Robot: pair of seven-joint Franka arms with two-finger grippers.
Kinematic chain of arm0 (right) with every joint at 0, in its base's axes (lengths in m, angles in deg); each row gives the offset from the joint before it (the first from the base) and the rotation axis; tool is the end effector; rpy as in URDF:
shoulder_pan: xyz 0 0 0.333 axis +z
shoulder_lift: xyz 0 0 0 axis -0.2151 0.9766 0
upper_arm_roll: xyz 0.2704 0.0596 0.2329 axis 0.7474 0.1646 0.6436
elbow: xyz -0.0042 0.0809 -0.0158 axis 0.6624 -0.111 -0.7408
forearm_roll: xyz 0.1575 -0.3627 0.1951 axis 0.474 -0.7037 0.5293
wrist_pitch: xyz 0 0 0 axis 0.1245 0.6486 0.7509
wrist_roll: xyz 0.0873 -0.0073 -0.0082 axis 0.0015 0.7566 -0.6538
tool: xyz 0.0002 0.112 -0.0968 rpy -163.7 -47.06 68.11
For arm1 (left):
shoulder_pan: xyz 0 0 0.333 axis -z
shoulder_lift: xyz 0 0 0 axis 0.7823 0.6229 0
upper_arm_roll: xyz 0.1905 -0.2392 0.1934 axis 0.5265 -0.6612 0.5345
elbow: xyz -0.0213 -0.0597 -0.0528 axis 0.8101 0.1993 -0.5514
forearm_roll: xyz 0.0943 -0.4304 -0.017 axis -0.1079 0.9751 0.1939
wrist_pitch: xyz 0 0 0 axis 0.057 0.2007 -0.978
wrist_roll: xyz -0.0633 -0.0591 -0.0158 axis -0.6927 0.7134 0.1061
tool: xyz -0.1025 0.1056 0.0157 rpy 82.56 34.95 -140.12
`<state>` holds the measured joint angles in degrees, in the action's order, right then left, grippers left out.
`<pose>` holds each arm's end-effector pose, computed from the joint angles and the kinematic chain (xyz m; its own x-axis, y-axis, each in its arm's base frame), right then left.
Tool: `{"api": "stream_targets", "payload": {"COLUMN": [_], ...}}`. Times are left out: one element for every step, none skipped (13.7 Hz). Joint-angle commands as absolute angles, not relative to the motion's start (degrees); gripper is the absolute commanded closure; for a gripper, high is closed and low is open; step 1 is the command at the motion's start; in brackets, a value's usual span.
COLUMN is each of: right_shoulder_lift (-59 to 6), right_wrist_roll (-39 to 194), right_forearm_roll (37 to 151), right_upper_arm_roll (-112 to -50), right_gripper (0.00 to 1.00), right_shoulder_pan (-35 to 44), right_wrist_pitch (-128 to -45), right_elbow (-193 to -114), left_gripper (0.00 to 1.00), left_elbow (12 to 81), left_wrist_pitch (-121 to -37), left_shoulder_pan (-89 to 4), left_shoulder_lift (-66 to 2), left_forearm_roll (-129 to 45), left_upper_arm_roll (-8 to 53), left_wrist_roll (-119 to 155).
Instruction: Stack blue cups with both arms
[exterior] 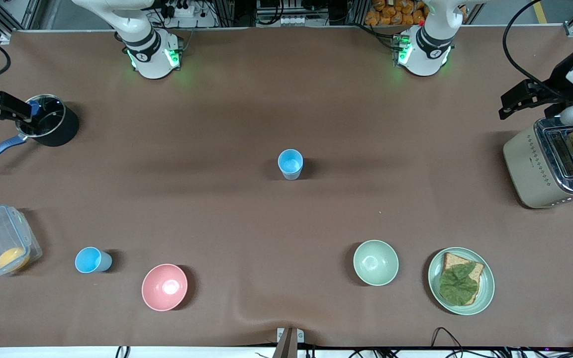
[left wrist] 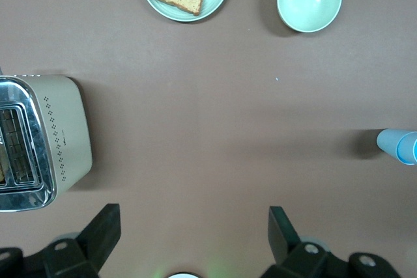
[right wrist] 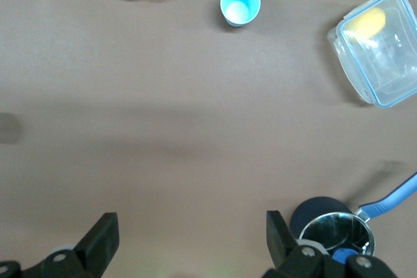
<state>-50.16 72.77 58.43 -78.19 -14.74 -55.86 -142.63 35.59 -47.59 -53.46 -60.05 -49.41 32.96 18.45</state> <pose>0.5881 -0.0478 0.6414 0.9951 0.0833 -0.0525 0.0815 -0.9960 -0.0358 0.5762 -0.0651 0.6567 0.9997 0.0069 -0.0241 0.0075 -0.9997 0.0247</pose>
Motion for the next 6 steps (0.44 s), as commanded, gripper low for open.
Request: {"api": "stream_targets", "payload": {"right_shoulder_lift": [-50.37,-50.46,-50.46,-50.46,-50.46,-50.55], "right_wrist_roll": [77.93,79.52,79.88,79.89,79.89,79.89], "right_forearm_roll": [57.80,57.80,57.80,57.80,57.80,57.80], "right_upper_arm_roll": [-75.65,-74.95,-74.07,-73.45,-72.93,-73.01], "right_gripper": [0.00,0.00,0.00,0.00,0.00,0.00], "right_shoulder_pan": [-16.64,-16.99,-17.69,-18.48,-18.92,-18.84], "right_wrist_pitch": [-54.43,-54.26,-54.25,-54.25,-54.25,-54.25], "right_elbow": [-141.62,-141.62,-141.54,-141.54,-141.62,-141.62], "left_gripper": [0.00,0.00,0.00,0.00,0.00,0.00], "left_elbow": [34.88,34.79,34.70,34.52,34.52,34.52], "left_wrist_pitch": [-46.82,-46.82,-46.91,-46.82,-46.82,-46.82], "left_shoulder_pan": [-51.74,-51.56,-50.78,-50.33,-50.33,-50.33], "left_shoulder_lift": [-61.03,-60.77,-60.77,-60.86,-60.94,-60.94], "left_forearm_roll": [-49.97,-49.79,-49.79,-49.88,-49.97,-49.88], "left_upper_arm_roll": [34.92,35.53,36.41,37.03,37.38,37.39], "left_wrist_roll": [22.90,24.06,24.15,24.16,24.16,24.16]}}
